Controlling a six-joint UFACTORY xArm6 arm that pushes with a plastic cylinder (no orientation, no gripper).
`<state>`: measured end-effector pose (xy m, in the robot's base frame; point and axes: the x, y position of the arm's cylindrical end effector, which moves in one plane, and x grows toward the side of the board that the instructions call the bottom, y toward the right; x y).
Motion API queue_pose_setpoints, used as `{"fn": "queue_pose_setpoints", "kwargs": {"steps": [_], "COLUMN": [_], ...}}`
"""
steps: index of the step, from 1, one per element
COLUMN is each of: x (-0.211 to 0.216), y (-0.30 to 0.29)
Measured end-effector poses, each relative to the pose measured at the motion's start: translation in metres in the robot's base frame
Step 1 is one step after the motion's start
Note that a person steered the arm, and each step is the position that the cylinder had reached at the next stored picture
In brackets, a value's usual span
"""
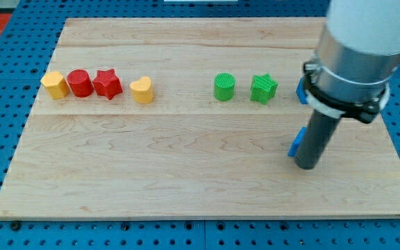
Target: Nudge the blue triangle a bit right
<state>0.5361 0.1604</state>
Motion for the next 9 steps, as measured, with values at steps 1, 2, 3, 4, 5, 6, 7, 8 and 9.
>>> {"fn": "queue_pose_setpoints", "kwargs": {"steps": [1,2,3,4,5,6,7,8,9], "x": [-0.034,-0.033,0.005,-0.003,-0.021,-0.040,-0.050,-0.063,-0.063], "y": [0.015,0.022,-0.008,-0.046,-0.046,-0.052,-0.046,-0.030,-0.030]}}
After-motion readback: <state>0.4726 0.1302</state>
